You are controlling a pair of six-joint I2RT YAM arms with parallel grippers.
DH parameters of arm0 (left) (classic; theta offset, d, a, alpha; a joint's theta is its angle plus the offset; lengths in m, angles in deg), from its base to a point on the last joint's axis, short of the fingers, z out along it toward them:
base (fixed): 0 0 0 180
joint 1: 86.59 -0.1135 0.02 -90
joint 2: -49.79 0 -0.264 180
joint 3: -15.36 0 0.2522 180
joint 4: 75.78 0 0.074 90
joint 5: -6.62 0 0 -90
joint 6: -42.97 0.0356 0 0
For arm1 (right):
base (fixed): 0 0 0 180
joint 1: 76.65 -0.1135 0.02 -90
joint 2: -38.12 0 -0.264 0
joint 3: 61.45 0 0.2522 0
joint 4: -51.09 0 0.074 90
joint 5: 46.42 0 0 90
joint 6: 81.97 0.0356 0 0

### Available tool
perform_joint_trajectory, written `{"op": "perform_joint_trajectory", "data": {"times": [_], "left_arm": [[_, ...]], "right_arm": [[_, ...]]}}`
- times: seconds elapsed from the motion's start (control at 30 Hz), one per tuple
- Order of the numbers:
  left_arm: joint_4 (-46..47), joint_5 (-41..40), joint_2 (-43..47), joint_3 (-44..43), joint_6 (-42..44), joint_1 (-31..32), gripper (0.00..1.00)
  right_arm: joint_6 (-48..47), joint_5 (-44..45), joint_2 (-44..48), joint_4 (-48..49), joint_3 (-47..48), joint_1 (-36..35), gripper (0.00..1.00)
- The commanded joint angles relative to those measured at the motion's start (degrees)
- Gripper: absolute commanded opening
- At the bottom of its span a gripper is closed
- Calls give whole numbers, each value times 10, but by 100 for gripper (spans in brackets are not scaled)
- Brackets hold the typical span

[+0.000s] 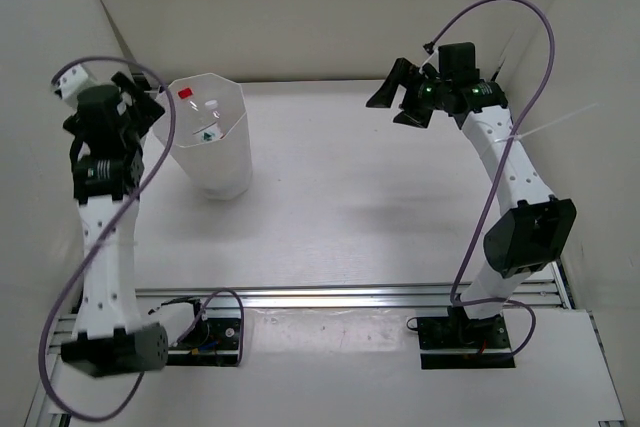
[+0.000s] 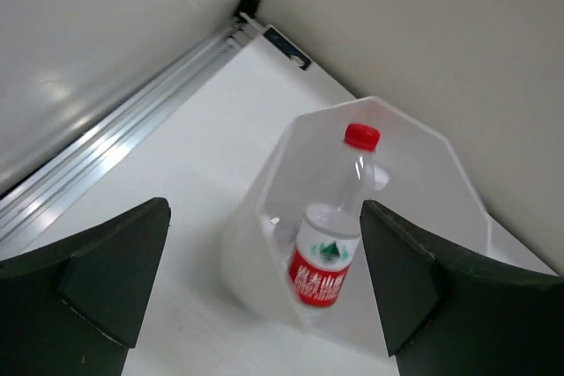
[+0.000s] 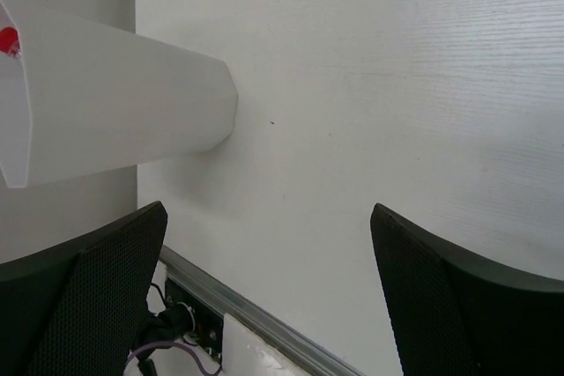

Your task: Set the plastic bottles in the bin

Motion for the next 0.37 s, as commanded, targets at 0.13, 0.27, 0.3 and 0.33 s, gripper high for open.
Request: {"op": "perform_joint_trajectory", "data": {"times": [0.13, 0.27, 0.3, 0.33], "left_arm": [[-4, -135, 295, 277, -7, 6, 100], [-4, -186, 468, 427, -49, 6, 100], [-4, -202, 485, 440, -70, 6, 100], [-4, -238, 496, 452, -80, 6, 100]], "right_arm": [[-6, 52, 75, -26, -35, 61, 100], [-13, 96, 83, -48, -45, 81, 100], [-13, 109, 83, -61, -45, 81, 100], [-13, 122, 83, -61, -45, 81, 100]]}}
